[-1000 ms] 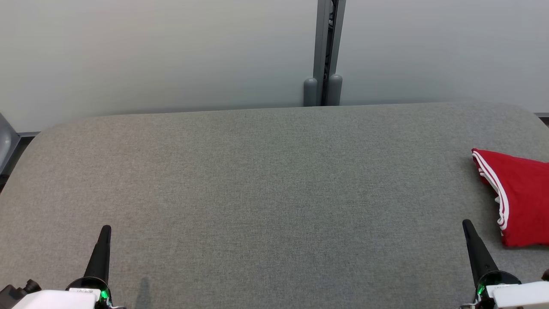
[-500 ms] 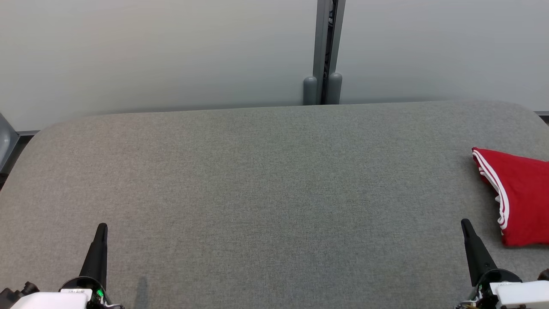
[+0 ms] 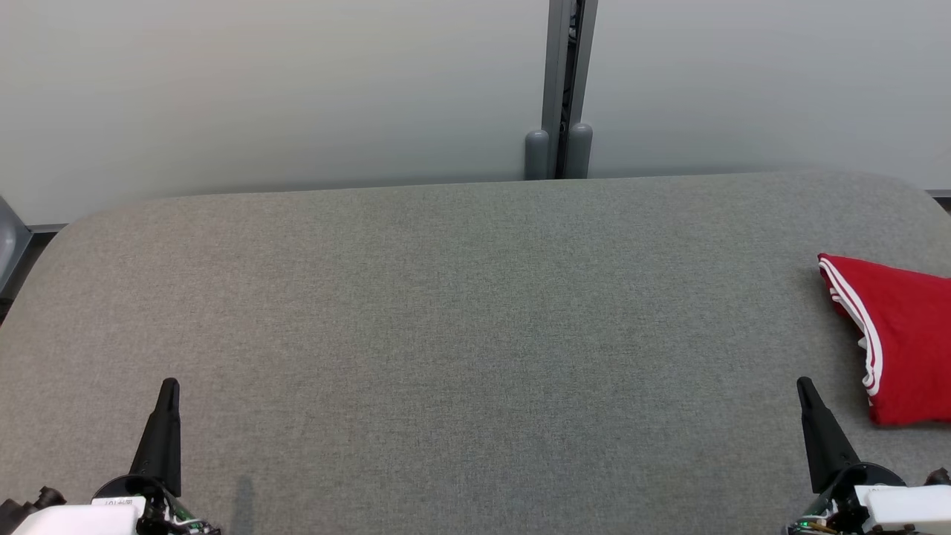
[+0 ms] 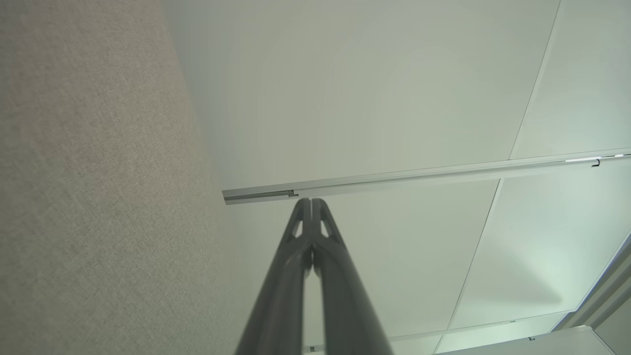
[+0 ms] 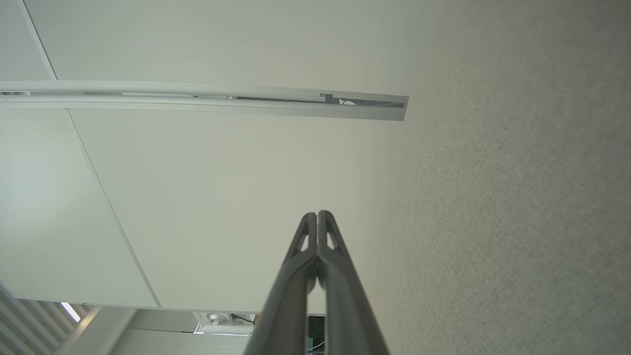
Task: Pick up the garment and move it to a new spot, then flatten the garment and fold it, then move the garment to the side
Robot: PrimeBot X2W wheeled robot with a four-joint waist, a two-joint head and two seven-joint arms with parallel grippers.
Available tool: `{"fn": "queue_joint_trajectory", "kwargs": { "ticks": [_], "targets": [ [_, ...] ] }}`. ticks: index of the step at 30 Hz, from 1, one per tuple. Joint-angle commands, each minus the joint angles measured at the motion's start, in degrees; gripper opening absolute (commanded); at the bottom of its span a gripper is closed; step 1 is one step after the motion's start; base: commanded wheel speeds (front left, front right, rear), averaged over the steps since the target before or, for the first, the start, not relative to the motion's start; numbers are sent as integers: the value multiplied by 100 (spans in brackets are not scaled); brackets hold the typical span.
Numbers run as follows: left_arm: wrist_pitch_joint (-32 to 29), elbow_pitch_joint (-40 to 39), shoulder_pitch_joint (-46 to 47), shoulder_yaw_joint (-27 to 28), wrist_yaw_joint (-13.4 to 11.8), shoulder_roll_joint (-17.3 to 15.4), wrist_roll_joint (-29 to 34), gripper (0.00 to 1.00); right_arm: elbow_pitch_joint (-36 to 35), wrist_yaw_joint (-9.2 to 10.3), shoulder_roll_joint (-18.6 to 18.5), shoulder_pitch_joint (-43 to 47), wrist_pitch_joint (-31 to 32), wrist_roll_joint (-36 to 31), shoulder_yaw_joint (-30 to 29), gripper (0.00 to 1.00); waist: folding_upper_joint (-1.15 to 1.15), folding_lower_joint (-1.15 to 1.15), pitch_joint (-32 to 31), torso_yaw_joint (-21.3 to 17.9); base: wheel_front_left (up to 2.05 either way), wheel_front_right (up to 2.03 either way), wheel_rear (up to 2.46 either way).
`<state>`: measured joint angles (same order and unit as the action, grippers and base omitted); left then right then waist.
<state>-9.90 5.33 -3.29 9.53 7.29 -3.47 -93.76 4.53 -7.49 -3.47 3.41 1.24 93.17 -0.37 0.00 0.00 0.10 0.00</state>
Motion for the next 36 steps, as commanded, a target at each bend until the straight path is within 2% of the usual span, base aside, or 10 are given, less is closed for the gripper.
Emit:
{"fn": "queue_joint_trajectory", "kwargs": {
  "ticks": [1, 36],
  "targets": [
    [-12, -2, 63, 39, 44, -22, -73, 0, 9, 0, -2, -66, 40, 65, -7, 0, 0, 0, 1, 0, 0, 0, 0],
    [-58, -1, 76, 84, 45, 18, -18, 0, 11, -1, 24, -47, 60, 14, -37, 0, 0, 0, 1, 0, 0, 0, 0]
  ]
}}
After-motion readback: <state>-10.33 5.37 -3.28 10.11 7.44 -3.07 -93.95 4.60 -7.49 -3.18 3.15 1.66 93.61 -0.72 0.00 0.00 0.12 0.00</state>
